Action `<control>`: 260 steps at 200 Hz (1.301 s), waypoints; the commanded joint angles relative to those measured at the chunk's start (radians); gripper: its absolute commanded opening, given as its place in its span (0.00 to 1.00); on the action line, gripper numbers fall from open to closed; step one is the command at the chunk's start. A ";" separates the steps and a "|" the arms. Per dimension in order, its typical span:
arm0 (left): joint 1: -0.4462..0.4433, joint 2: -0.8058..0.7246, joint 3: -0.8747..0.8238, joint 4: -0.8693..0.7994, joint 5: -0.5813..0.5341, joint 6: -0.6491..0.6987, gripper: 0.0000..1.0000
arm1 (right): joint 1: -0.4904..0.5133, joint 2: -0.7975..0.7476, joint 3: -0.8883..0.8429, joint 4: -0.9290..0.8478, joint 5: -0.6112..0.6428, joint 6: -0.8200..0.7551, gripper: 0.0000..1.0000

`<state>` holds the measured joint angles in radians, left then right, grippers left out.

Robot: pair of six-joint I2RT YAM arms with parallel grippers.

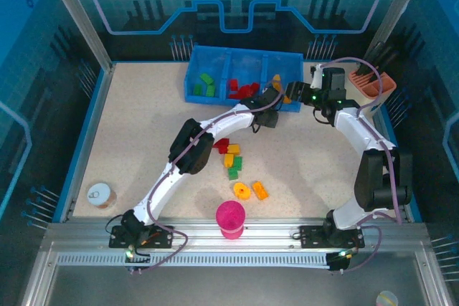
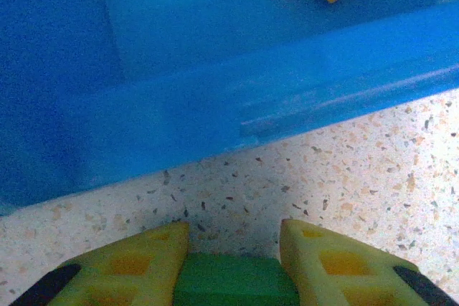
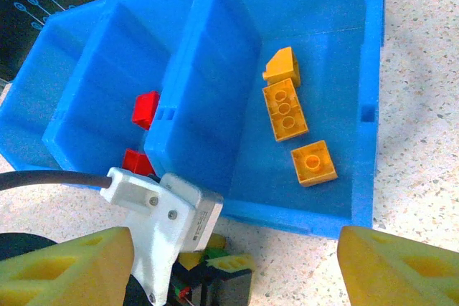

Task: Sort the legos into containers by color
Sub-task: Pick up the lego from the center of the table, then place the lego in the container.

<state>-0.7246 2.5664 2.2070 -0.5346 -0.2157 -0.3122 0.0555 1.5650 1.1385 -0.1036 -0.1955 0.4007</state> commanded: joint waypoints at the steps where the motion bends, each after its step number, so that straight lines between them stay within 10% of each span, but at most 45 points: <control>1: -0.011 -0.012 -0.038 -0.093 0.032 -0.008 0.27 | -0.020 -0.028 -0.011 0.010 -0.009 0.002 0.76; 138: 0.207 -0.655 -0.447 0.211 -0.083 0.165 0.23 | 0.011 -0.007 -0.061 0.013 -0.071 -0.041 0.78; 193: 0.373 -0.517 -0.318 0.226 -0.018 0.151 0.25 | 0.047 0.017 -0.024 -0.055 -0.049 -0.106 0.81; 260: 0.465 -0.071 0.224 0.005 0.026 0.158 0.26 | 0.067 0.102 0.048 -0.124 -0.059 -0.199 0.84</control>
<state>-0.2764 2.3955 2.2810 -0.4160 -0.2188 -0.1741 0.1070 1.6260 1.1351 -0.1761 -0.2398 0.2611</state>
